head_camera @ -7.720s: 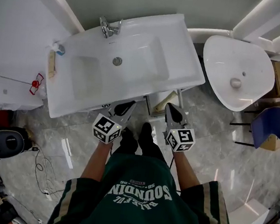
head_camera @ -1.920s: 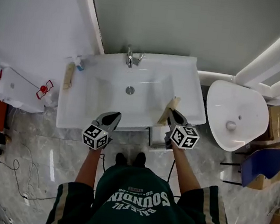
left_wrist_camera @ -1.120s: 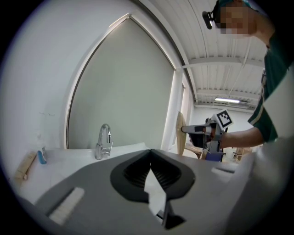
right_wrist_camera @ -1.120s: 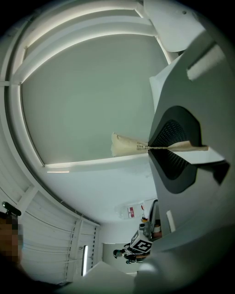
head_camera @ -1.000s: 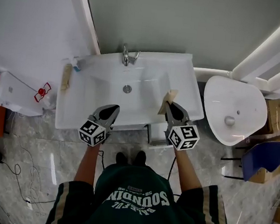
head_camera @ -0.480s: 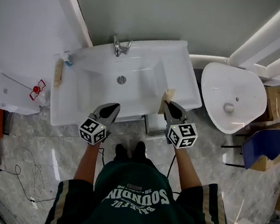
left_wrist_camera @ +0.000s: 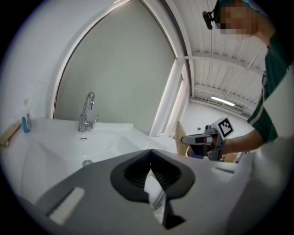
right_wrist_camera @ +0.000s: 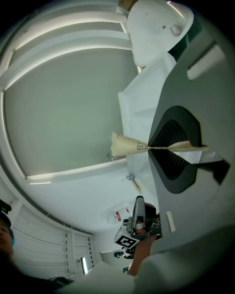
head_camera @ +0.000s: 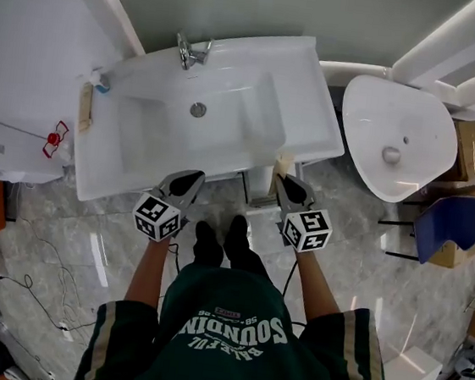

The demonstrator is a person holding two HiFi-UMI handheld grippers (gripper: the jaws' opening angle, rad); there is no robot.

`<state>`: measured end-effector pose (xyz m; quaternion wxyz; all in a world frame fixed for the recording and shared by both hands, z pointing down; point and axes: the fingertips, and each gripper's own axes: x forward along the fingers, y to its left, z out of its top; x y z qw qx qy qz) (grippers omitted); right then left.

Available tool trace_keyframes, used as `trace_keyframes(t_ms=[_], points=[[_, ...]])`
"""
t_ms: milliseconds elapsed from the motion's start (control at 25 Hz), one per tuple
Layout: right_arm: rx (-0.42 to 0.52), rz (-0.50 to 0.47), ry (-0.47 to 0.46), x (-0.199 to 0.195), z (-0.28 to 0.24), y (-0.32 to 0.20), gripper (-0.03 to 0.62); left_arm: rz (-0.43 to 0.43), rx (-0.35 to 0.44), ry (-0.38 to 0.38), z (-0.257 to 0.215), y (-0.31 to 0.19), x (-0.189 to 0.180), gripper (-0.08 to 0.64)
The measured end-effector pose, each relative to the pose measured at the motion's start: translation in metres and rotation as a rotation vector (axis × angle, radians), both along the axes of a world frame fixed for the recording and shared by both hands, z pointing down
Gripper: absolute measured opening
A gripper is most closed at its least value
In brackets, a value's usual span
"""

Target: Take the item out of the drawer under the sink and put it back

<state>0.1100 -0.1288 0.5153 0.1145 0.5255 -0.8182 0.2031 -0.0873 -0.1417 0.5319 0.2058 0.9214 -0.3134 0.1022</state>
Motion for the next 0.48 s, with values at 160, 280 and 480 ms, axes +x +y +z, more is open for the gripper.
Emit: trace_keyframes(t_ms=[160, 280, 480], points=[[-0.05, -0.011, 0.025, 0.006, 0.027, 0.019, 0.023, 0.018, -0.033, -0.008, 0.014, 0.013, 0.01, 0.049], [-0.089, -0.022, 0.05, 0.011, 0.052, 0.031, 0.023, 0.023, -0.051, -0.014, 0.023, 0.022, 0.015, 0.049], [-0.172, -0.045, 0.101, 0.021, 0.101, 0.044, 0.023, 0.025, -0.084, -0.027, 0.037, 0.036, 0.018, 0.049]])
